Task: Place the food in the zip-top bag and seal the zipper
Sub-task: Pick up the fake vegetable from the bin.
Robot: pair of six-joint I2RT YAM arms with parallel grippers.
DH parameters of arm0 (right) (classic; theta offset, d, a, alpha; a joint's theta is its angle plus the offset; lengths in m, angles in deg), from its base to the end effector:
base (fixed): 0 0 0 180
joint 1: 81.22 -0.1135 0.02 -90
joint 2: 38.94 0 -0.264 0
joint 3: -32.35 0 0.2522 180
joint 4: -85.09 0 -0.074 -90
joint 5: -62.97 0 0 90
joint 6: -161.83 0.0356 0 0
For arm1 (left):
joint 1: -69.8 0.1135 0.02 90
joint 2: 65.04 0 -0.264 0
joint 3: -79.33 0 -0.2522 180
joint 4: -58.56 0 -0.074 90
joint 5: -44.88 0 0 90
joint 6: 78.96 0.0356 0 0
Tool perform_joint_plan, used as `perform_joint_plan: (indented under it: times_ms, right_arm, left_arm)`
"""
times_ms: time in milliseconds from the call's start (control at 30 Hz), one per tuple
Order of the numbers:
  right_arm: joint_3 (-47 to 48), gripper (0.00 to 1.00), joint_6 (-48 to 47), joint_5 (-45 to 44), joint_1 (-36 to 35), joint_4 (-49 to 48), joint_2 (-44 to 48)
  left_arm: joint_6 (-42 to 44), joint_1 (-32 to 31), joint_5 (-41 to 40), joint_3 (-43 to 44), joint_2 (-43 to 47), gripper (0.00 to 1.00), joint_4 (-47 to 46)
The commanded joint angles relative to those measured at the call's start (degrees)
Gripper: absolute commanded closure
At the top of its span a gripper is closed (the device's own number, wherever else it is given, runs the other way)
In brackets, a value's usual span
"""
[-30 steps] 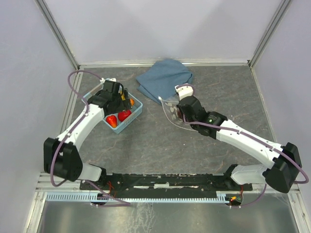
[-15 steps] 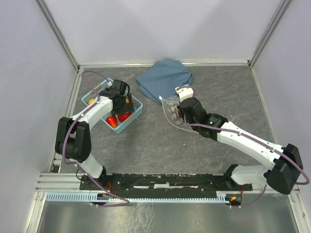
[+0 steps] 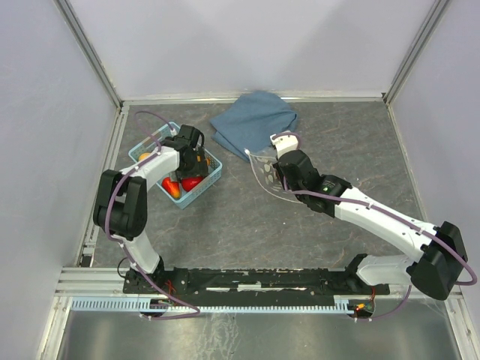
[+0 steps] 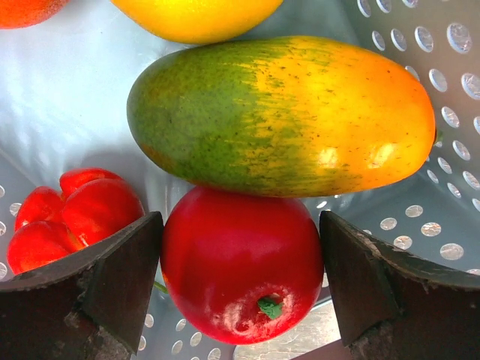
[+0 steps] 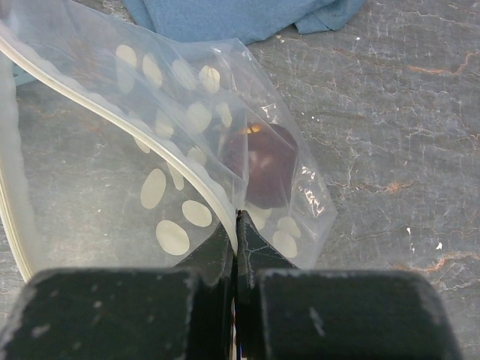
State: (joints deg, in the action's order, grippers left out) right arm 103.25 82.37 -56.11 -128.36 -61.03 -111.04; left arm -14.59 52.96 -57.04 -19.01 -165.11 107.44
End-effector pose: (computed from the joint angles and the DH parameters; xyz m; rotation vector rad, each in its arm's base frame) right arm 0.2011 0.1913 0.2990 -0.3867 2.0614 0.0488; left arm 0.3347 -0.0936 0.1934 -0.2631 2.6855 0.0663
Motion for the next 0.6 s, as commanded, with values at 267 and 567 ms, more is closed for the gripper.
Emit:
perform_joint_plan:
  times_ms: [267,567]
  right_arm:
    - [0.9,0.98,-0.4,-0.2,0.2,-1.4,0.1]
    - [2.7,0.98,0.2,0.8,0.2,-0.4,-1.0]
  left_arm:
    - [-0.8,-0.3,-0.5,-3.1,9.6,0.32,-3.2]
    - [-3.5,-0.4,1.1,-7.9,23.0,0.35,-7.0]
